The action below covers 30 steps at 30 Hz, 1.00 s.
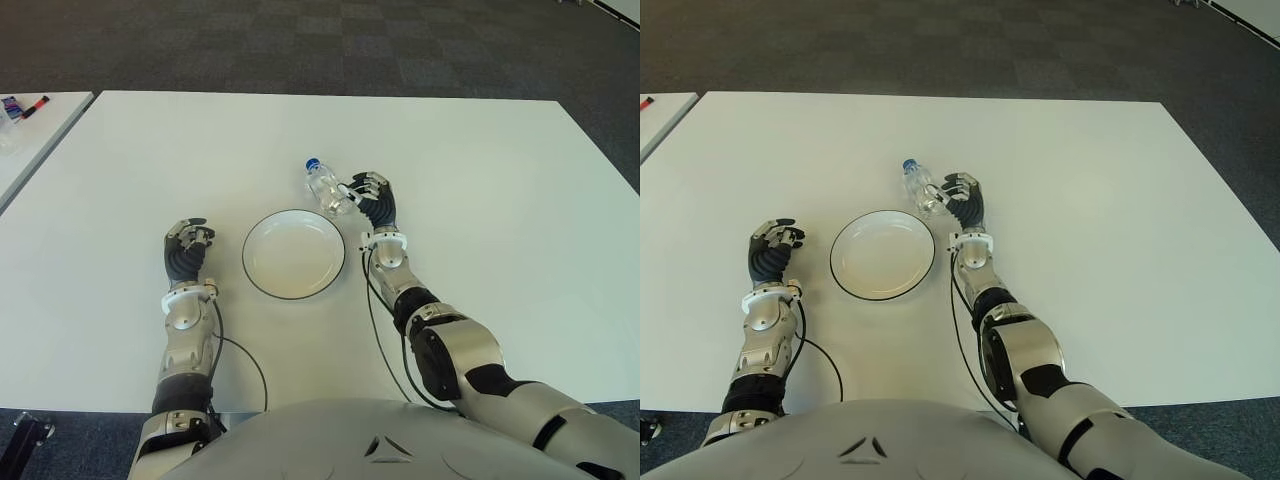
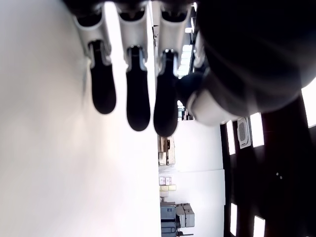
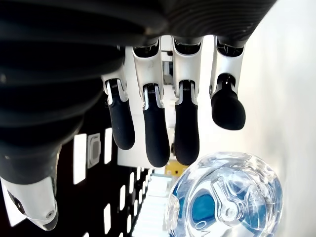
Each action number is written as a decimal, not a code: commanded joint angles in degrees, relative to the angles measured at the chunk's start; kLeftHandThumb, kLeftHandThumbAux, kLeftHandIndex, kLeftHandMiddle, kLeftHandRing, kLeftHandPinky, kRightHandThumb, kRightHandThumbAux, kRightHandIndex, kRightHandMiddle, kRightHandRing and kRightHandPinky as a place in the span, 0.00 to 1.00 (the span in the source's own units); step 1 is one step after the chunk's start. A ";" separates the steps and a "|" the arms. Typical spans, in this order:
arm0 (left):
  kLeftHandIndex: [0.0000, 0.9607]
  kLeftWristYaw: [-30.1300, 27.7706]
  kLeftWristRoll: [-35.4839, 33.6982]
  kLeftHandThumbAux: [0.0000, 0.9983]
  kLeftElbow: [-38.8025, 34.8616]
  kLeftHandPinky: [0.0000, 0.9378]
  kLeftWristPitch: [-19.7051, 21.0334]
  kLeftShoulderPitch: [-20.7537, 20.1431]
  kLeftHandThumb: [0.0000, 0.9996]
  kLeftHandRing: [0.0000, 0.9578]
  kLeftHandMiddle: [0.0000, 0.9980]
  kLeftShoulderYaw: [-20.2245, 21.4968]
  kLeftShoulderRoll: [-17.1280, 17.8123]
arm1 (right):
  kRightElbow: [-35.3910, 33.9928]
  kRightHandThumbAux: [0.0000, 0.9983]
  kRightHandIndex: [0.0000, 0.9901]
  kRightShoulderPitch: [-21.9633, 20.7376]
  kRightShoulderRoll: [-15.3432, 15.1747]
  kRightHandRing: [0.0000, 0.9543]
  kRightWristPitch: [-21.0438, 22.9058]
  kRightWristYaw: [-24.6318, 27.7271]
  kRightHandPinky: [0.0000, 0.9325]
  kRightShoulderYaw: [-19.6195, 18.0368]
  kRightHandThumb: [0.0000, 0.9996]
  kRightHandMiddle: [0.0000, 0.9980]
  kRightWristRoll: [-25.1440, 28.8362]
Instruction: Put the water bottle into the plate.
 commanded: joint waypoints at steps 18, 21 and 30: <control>0.43 0.96 0.40 0.72 3.61 0.47 1.79 1.32 0.68 0.49 0.51 -0.29 -0.64 | -8.51 0.66 0.39 3.22 -0.72 0.53 0.90 -5.12 0.81 4.17 0.95 0.50 -5.75; 0.43 1.04 0.47 0.72 3.91 0.47 1.77 1.16 0.68 0.49 0.50 -0.31 -0.64 | -10.72 0.66 0.39 3.87 -1.05 0.53 1.79 -6.14 0.81 4.97 0.95 0.50 -6.99; 0.43 1.36 0.87 0.72 4.43 0.48 2.21 0.84 0.68 0.50 0.51 -0.47 -0.56 | -19.33 0.66 0.39 6.18 -2.02 0.54 5.37 -5.57 0.83 6.40 0.95 0.50 -9.14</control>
